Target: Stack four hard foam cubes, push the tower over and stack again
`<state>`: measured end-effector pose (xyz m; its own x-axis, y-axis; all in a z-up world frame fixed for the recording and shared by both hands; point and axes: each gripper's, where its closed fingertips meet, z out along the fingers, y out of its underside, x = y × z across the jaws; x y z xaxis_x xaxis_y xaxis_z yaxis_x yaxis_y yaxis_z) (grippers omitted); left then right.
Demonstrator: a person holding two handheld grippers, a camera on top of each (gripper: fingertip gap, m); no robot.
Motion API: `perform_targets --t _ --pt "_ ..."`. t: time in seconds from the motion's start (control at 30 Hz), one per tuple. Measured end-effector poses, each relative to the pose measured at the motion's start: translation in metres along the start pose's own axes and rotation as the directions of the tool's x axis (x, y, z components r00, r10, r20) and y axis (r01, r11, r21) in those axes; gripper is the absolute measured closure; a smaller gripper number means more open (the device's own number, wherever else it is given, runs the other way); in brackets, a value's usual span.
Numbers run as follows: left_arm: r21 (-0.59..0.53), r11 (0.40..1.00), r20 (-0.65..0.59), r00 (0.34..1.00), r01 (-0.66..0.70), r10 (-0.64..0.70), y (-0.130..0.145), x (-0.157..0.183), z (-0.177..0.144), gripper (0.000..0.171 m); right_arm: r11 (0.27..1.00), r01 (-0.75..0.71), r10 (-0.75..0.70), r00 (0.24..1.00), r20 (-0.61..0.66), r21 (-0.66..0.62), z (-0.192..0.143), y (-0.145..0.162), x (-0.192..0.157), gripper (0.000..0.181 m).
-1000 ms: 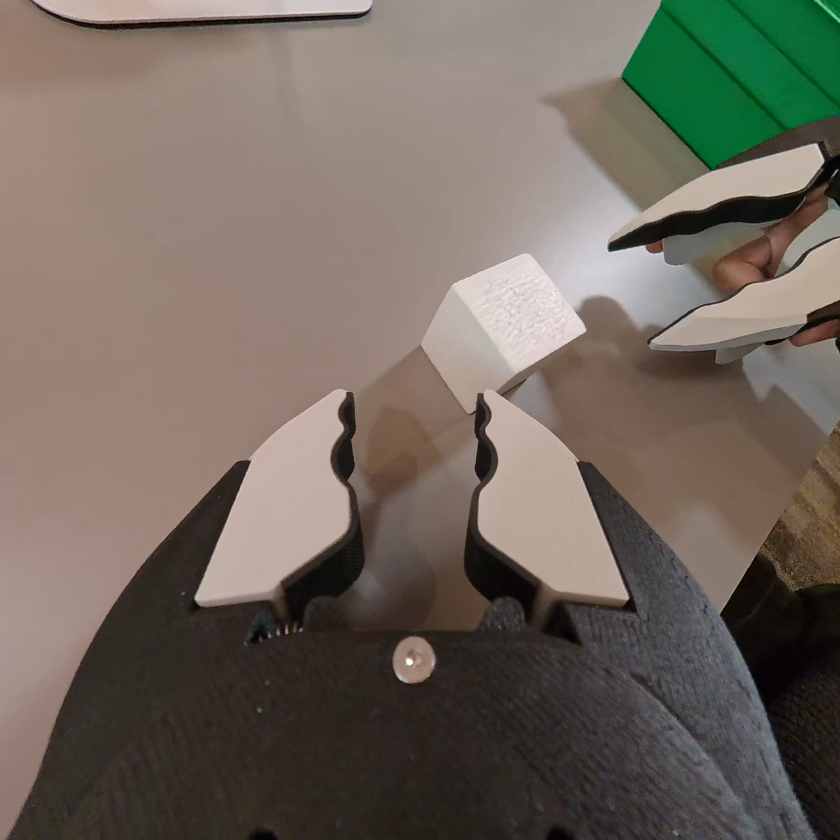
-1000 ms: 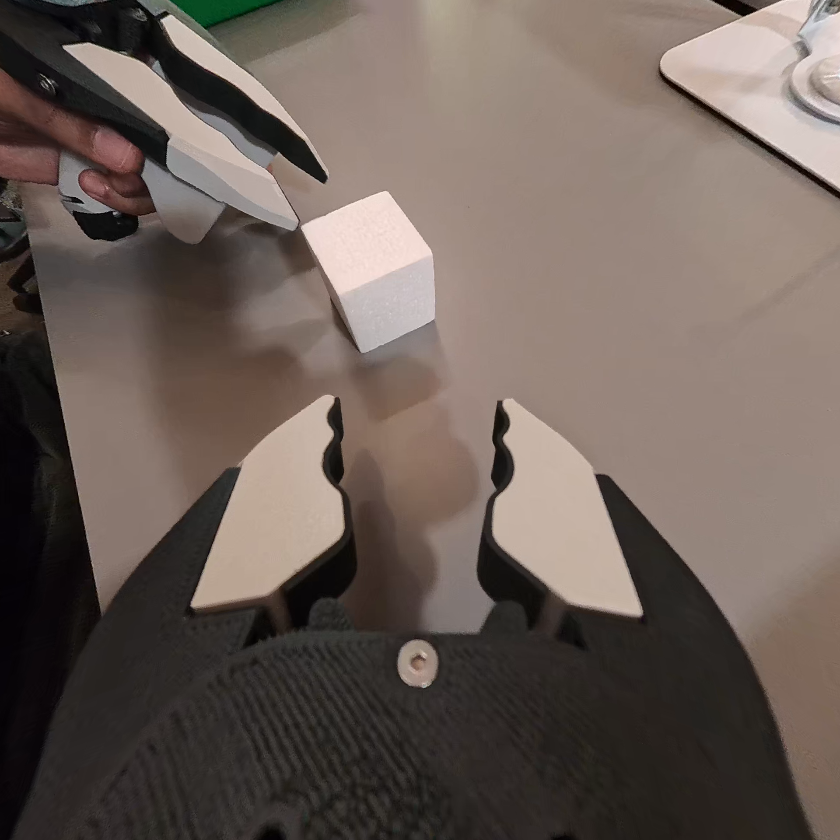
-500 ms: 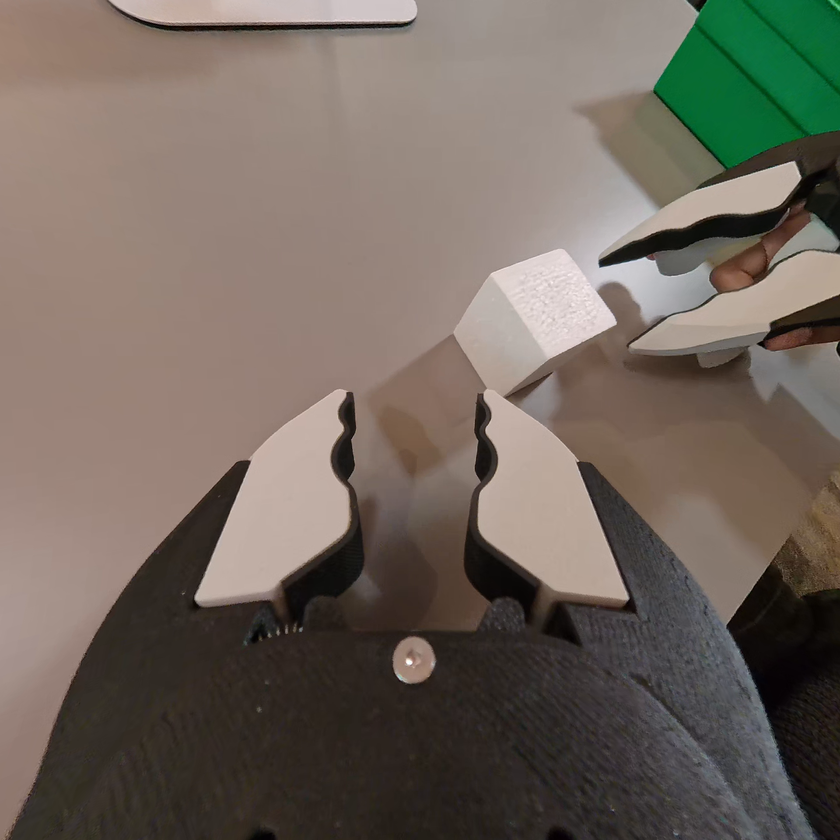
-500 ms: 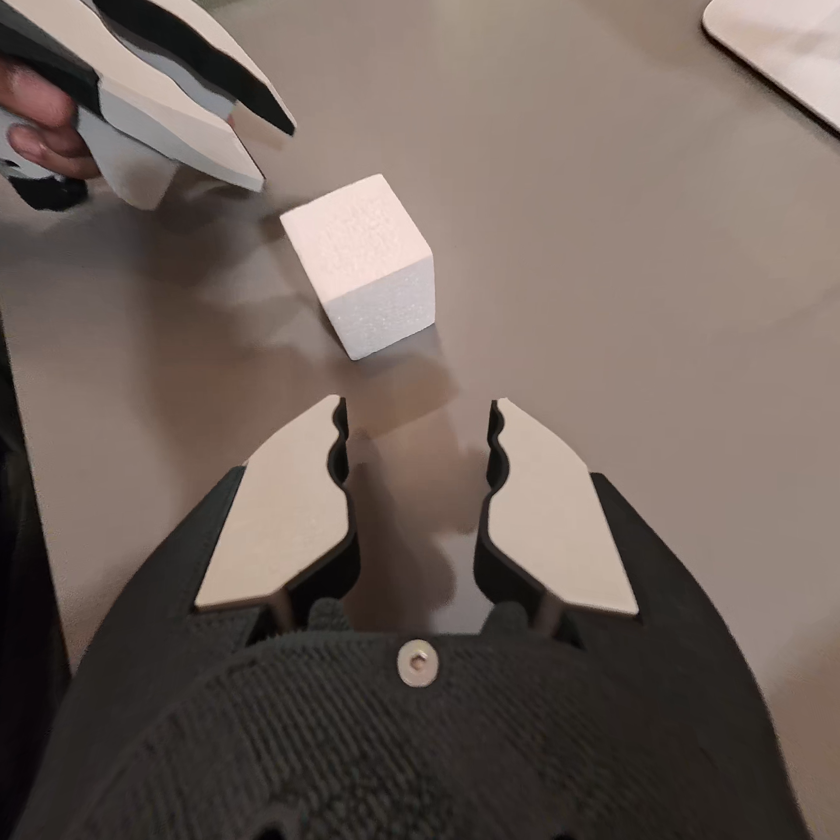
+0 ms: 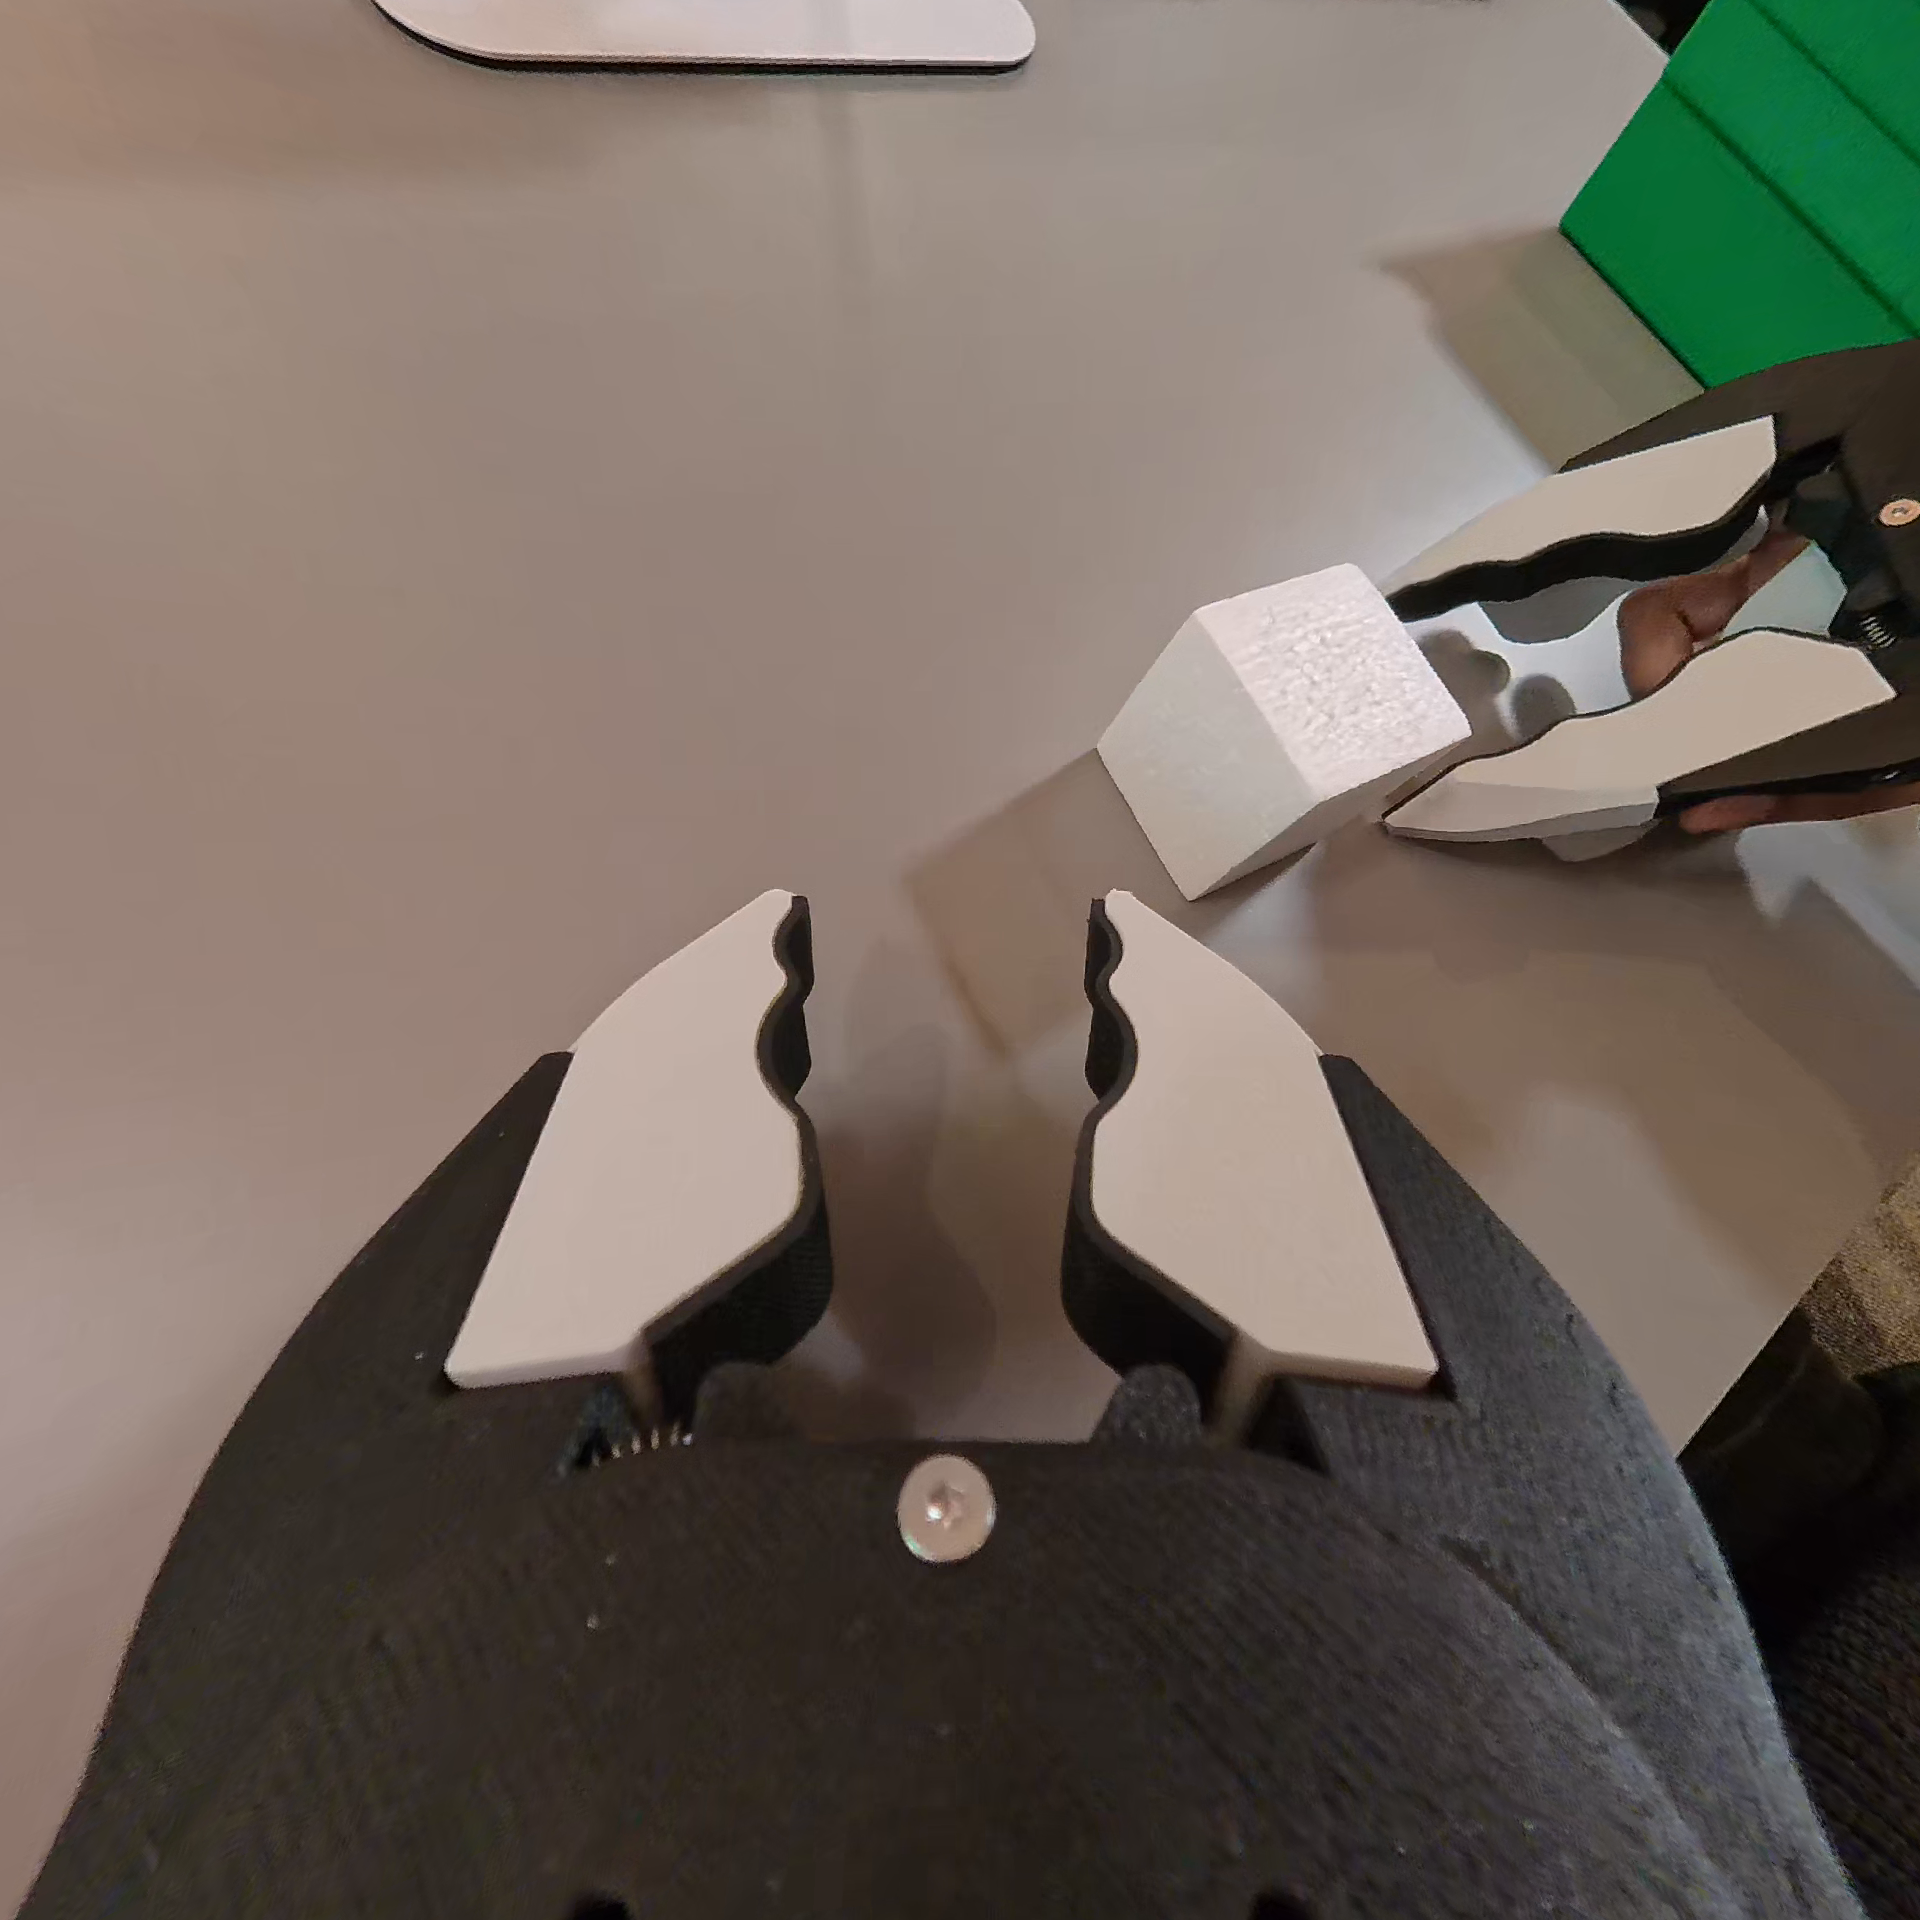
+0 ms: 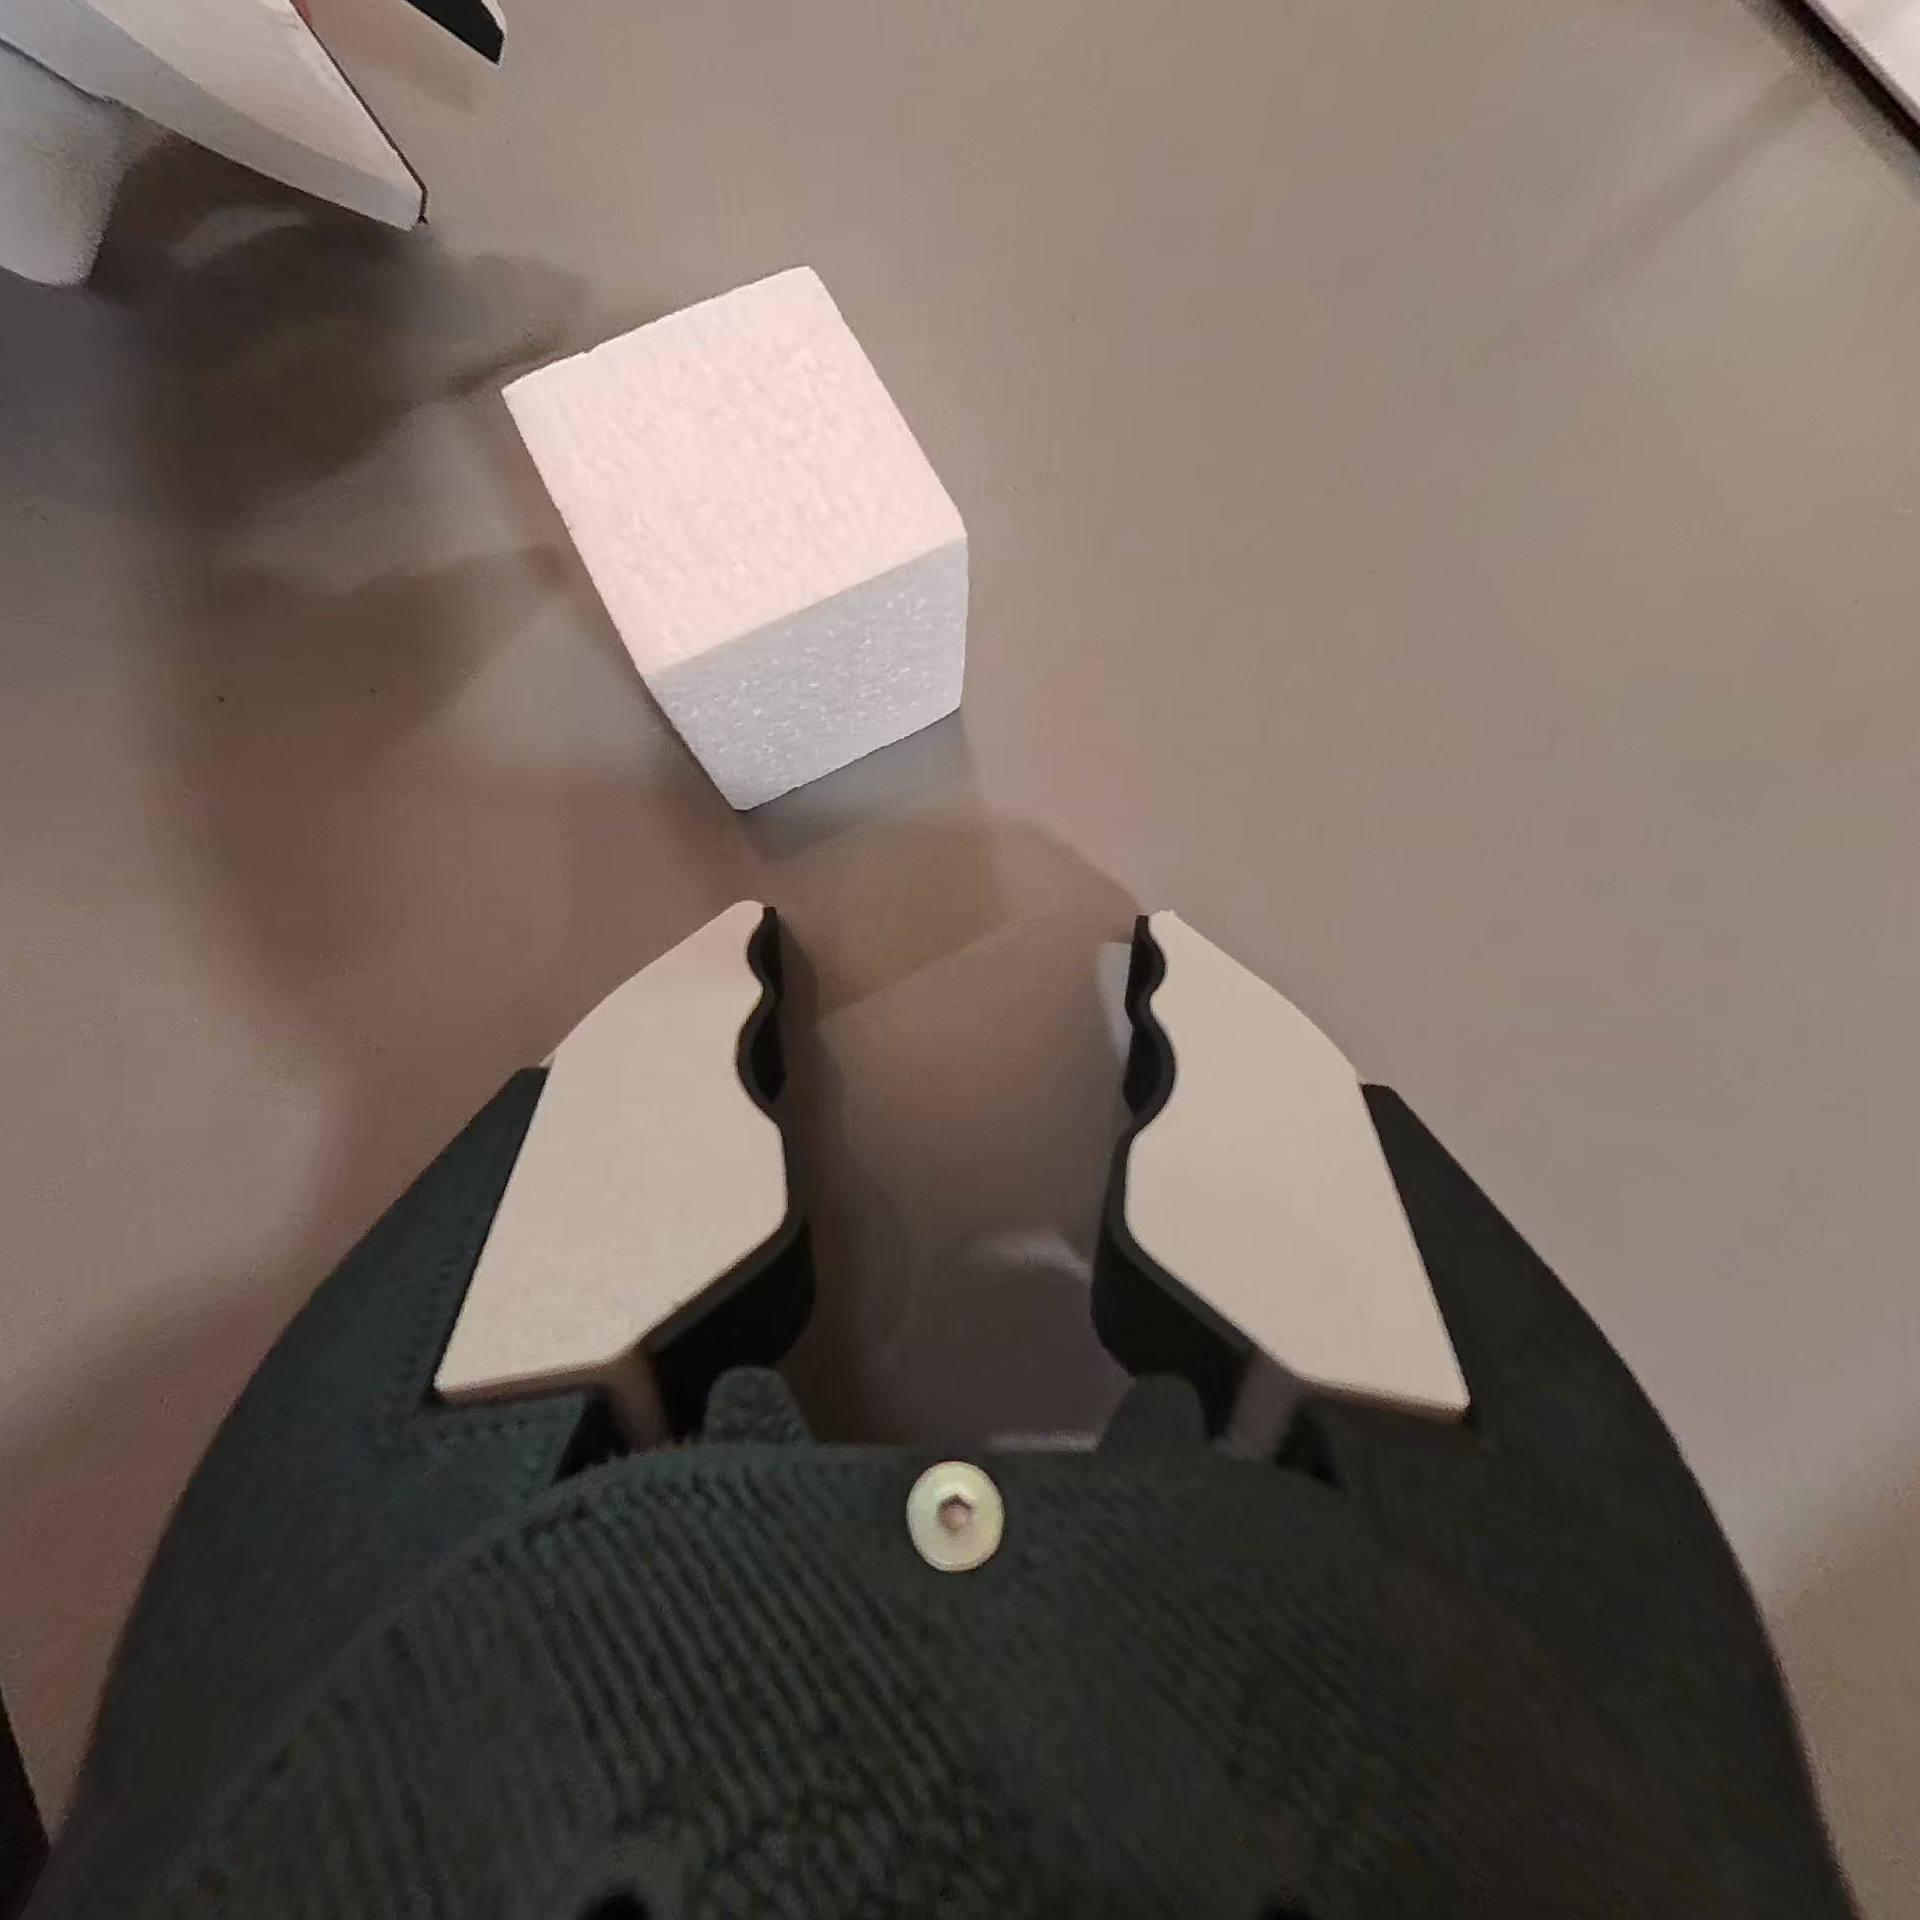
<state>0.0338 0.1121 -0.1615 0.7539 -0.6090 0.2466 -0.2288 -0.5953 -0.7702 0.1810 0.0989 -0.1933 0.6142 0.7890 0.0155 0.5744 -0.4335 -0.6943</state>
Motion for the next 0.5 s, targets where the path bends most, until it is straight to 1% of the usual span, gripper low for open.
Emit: perform_targets --t 0.27,0.5 --pt "0.01 1.0 0.011 1.0 0.008 -0.008 -0.0021 -0.0046 -0.002 0.119 1.0 0.005 -0.005 1.0 0.004 0.001 -0.0001 -0.0001 -0.0011 0.119" --pt "0.01 1.0 0.018 1.0 0.005 -0.005 -0.0023 -0.0065 -0.002 0.119 1.0 -0.016 0.016 1.0 0.001 0.005 -0.0015 0.0002 -0.0007 0.128"
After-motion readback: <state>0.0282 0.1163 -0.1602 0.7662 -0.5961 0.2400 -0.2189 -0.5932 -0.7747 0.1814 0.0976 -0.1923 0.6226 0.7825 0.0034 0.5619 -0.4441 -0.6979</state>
